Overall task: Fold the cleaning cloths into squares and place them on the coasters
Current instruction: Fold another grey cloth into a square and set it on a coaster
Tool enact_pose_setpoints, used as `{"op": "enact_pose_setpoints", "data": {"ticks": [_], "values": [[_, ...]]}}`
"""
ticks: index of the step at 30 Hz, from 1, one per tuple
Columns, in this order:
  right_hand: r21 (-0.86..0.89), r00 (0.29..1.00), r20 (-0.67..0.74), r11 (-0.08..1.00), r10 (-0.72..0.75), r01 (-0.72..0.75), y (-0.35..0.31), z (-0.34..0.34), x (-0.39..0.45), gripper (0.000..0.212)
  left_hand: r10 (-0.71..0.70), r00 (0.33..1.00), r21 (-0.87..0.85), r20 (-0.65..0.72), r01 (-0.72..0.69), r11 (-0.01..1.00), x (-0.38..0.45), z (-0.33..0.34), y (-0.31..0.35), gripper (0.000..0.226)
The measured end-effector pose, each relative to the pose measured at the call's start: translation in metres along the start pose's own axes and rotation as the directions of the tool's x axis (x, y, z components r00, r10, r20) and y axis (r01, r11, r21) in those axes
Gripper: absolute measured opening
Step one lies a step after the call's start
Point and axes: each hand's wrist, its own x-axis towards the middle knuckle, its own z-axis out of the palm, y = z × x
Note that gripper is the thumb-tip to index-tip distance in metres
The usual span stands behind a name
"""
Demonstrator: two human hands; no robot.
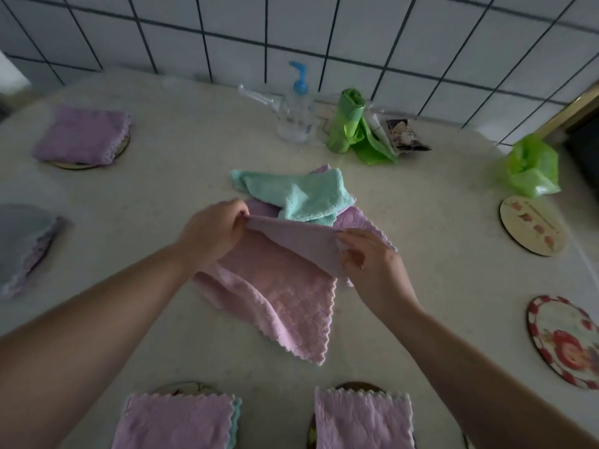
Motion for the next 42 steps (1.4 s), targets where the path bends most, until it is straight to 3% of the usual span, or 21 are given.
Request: {"op": "enact_pose_setpoints", "data": {"ticks": [2,5,8,12,14,18,22,26,28,31,34,39,42], "values": [[-0.003,0.999,-0.045,1.000,0.001,-0.001,-0.004,-0.021,0.018,0.037,0.028,0.998,0.006,-0.064,-0.028,1.000,0.014,-0.018,0.013,0.019],[-0.014,0.996,-0.079,0.999,-0.035,0.035,-0.011,-0.054,0.042,0.036,0.103,0.985,0.027,-0.142,-0.100,0.995,0.031,-0.049,0.038,0.039],[-0.024,0.983,-0.163,0.997,-0.081,0.078,-0.021,-0.091,0.058,0.037,0.200,0.961,0.132,-0.192,-0.177,0.975,0.042,-0.078,0.064,0.020],[-0.002,0.953,-0.272,0.990,-0.135,0.140,-0.031,-0.139,0.062,0.039,0.396,0.882,0.286,-0.255,-0.322,0.902,0.045,-0.119,0.098,0.017],[0.003,0.935,-0.311,0.984,-0.171,0.181,-0.031,-0.159,0.057,0.038,0.468,0.819,0.375,-0.331,-0.341,0.862,0.044,-0.136,0.112,0.027],[0.013,0.902,-0.376,0.972,-0.213,0.235,-0.021,-0.187,0.041,0.029,0.421,0.761,0.476,-0.495,-0.168,0.863,0.035,-0.150,0.130,0.034],[-0.010,0.890,-0.403,0.973,-0.214,0.229,-0.004,-0.205,0.027,0.028,0.360,0.811,0.398,-0.461,-0.174,0.901,0.024,-0.138,0.151,0.014],[0.005,0.911,-0.384,0.986,-0.151,0.166,0.026,-0.222,0.017,0.029,0.323,0.846,0.430,-0.425,-0.125,0.894,0.016,-0.115,0.165,0.018],[0.021,0.935,-0.338,0.992,-0.110,0.125,0.042,-0.232,0.012,0.032,0.235,0.872,0.349,-0.430,-0.080,0.934,0.014,-0.103,0.180,0.019],[0.064,0.946,-0.319,0.994,-0.059,0.084,0.067,-0.257,0.006,0.034,0.029,0.898,0.041,-0.439,-0.012,0.999,0.013,-0.088,0.213,0.021],[0.172,0.935,-0.354,0.982,-0.007,0.073,0.094,-0.285,-0.005,0.030,-0.104,0.895,-0.257,-0.433,-0.012,0.966,0.009,-0.073,0.245,0.018],[0.273,0.912,-0.406,0.961,0.062,0.056,0.145,-0.313,-0.036,0.019,-0.116,0.931,-0.529,-0.346,-0.092,0.844,-0.030,-0.024,0.286,0.009],[0.232,0.944,-0.328,0.971,0.027,0.052,0.183,-0.316,-0.061,0.023,-0.098,0.960,-0.548,-0.264,-0.066,0.834,-0.063,0.016,0.291,0.006]]}}
